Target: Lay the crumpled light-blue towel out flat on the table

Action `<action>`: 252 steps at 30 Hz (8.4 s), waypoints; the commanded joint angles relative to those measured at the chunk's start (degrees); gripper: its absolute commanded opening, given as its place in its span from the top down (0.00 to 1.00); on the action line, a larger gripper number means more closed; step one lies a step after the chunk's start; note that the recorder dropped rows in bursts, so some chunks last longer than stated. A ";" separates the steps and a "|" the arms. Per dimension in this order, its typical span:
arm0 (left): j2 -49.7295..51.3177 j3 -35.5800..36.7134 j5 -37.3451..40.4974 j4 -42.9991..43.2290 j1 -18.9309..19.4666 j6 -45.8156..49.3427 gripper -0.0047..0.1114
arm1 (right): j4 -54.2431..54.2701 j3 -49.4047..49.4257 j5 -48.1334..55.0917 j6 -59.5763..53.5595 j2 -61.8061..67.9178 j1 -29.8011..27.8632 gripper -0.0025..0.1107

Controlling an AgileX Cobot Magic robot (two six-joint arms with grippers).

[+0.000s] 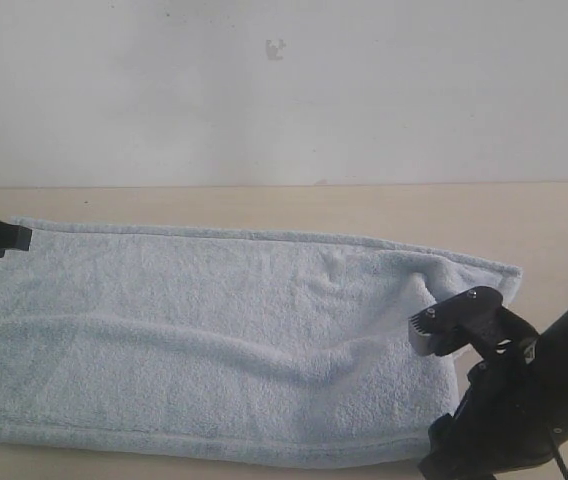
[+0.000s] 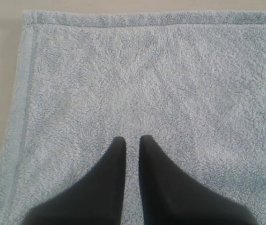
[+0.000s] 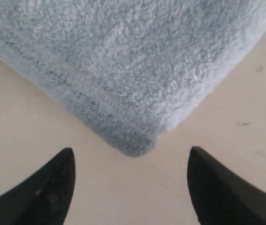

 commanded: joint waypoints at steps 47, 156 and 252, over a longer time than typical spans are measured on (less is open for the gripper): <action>-0.42 -0.22 0.51 -2.21 -0.28 0.02 0.87 | -11.80 -10.34 4.56 4.01 -4.08 0.55 0.98; -0.08 -0.22 2.27 -3.69 -0.28 7.42 0.77 | -0.66 -82.34 33.69 -6.93 48.26 -35.54 0.98; -0.05 -0.22 3.17 -14.19 -0.28 17.34 0.45 | 23.26 -32.57 16.69 -22.17 27.03 -30.32 0.84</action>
